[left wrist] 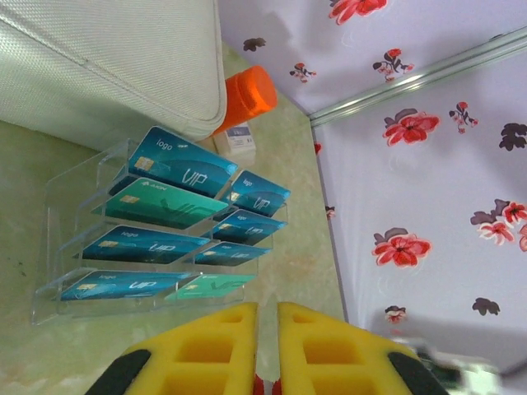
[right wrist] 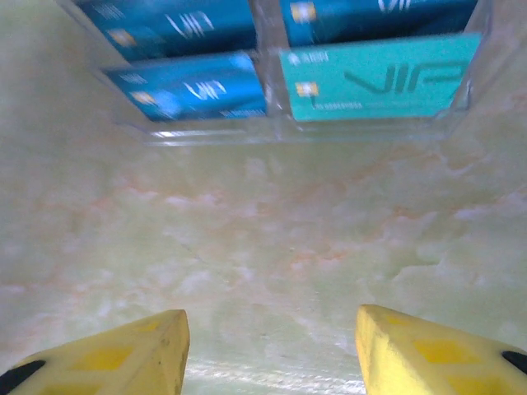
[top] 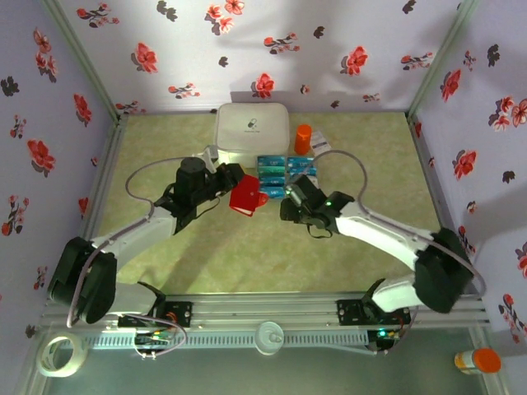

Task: Put the credit cards into the card holder

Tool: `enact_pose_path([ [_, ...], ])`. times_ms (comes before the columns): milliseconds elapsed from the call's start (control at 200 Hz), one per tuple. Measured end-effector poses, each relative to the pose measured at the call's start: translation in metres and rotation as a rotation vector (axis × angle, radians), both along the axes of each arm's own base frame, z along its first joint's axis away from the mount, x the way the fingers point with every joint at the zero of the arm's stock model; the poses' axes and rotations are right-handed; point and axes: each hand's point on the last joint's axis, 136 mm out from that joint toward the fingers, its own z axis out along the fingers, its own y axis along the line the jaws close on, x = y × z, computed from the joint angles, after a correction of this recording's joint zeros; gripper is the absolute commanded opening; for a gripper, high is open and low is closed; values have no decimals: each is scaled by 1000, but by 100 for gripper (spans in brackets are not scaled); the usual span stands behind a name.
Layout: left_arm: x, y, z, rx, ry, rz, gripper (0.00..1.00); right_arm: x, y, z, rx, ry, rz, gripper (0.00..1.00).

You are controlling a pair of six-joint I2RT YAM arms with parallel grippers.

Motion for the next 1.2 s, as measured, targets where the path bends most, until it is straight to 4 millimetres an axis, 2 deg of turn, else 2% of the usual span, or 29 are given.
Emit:
enact_pose_path([
  [120,3,-1,7,-53,9,17,0,-2,1,49,188,-99,8,64],
  [255,12,-2,23,-163,8,56,0,1,4,93,384,-187,5,72],
  [355,18,-3,32,-242,15,85,0,8,12,118,501,-227,12,74],
  [455,23,-2,40,-305,18,112,0,15,23,132,594,-241,22,74],
  [585,26,0,49,-356,17,135,0,27,41,137,687,-232,36,71],
  [775,29,3,58,-407,11,161,0,41,60,135,767,-213,38,56],
  [970,31,5,65,-442,4,177,0,43,62,132,815,-216,25,45],
  [1200,32,4,72,-475,-10,177,0,46,64,120,851,-192,7,44],
])
